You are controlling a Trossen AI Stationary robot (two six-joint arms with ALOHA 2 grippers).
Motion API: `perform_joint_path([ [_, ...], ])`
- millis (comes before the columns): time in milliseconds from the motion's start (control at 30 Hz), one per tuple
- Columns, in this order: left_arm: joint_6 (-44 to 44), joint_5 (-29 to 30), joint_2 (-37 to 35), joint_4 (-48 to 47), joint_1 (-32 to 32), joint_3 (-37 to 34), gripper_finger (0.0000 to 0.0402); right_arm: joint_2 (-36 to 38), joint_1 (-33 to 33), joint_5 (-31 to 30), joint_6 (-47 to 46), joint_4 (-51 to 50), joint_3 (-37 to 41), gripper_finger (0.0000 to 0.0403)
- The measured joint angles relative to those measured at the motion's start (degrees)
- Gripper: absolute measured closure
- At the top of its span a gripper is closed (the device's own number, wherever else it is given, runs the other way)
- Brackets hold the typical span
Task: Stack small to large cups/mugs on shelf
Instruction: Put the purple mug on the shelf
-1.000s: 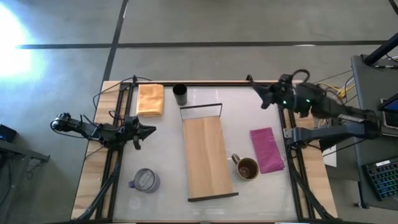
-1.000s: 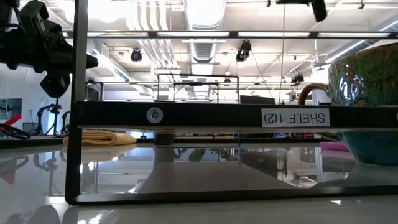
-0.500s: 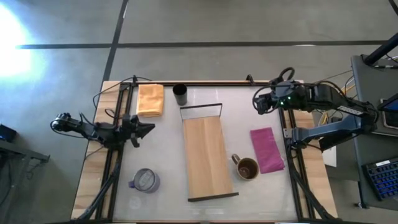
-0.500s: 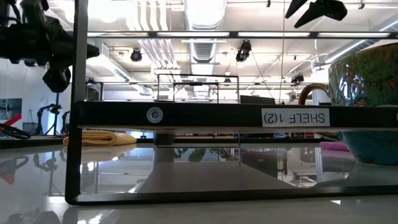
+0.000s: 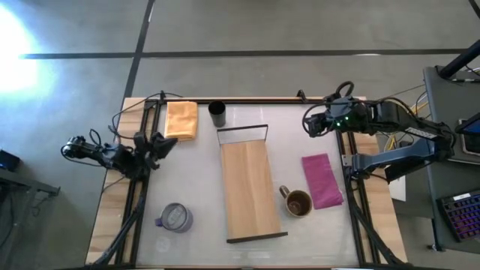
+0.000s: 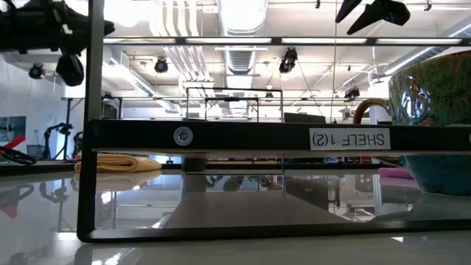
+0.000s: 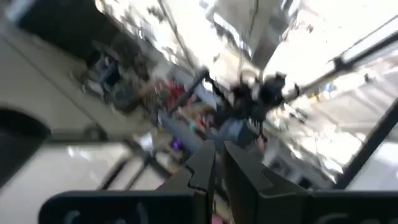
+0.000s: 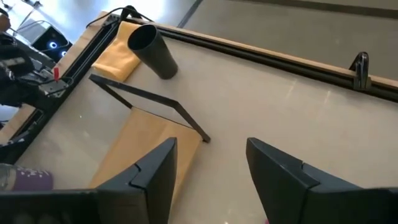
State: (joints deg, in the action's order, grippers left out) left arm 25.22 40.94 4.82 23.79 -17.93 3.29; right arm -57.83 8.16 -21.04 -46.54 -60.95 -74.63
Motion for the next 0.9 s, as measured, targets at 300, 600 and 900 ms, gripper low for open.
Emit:
perform_joint_path([
  [300, -3.24, -7.10, 1.04, -25.91, -0.17, 14.78, 0.0385, -2.43, 0.00, -0.02, 0.04, -0.02, 0.04, 0.0215],
  [600, 11.92, -27.97, 23.38, -70.72, -0.17, 39.14, 0.0385, -4.73, 0.00, 0.01, 0.04, -0.02, 0.07, 0.0215],
  [900, 12.38, -37.75, 44.48, -92.28, -8.00, 53.54, 0.0385, -6.78, 0.00, 0.07, 0.11, 0.01, 0.07, 0.0215],
])
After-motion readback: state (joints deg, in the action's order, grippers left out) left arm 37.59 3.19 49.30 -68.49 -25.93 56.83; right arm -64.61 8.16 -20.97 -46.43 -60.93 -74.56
